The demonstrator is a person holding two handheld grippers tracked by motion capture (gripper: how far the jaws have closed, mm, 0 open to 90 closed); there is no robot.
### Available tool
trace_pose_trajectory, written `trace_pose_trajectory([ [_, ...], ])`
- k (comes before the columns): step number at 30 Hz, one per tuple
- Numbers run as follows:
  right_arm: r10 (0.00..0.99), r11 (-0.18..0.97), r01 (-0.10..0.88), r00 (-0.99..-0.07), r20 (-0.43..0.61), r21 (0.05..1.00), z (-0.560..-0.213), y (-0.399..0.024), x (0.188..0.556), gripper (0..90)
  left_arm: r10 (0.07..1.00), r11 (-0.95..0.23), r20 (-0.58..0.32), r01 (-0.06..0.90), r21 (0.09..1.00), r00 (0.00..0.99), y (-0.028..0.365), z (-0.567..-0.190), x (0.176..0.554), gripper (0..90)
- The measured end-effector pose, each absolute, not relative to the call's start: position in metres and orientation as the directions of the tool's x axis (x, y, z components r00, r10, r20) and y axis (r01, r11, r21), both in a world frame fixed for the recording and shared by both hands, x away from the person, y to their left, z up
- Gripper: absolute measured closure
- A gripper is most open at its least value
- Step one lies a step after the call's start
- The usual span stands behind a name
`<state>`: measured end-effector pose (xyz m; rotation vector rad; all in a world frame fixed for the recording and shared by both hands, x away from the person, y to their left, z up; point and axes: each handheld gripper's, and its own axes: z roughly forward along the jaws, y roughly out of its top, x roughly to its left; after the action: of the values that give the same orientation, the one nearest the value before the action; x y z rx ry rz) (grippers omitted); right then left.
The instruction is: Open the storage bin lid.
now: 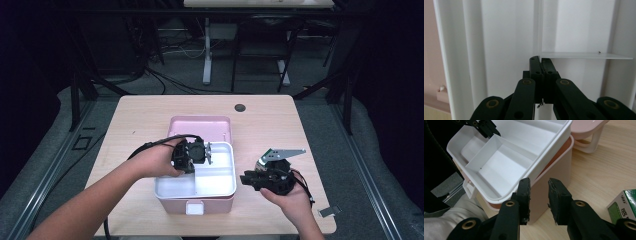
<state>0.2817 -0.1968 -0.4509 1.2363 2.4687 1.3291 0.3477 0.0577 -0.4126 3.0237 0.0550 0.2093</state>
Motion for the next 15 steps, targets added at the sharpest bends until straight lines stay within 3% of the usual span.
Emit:
trace_pose_trajectory([
  [7, 0.681, 0.304, 0.617, -0.674, 0.288, 0.726, -0.453, -0.196, 0.283, 71.1, 0.087, -0.991, 0.151, 0.071, 0.11, 0.985, 0.072, -0.407, 0.354, 89.4],
  [15, 0.685, 0.302, 0.62, -0.67, 0.288, 0.724, -0.455, -0.195, 0.283, 71.1, 0.2, -0.976, 0.137, 0.185, 0.117, 0.97, 0.099, -0.402, 0.362, 89.5],
])
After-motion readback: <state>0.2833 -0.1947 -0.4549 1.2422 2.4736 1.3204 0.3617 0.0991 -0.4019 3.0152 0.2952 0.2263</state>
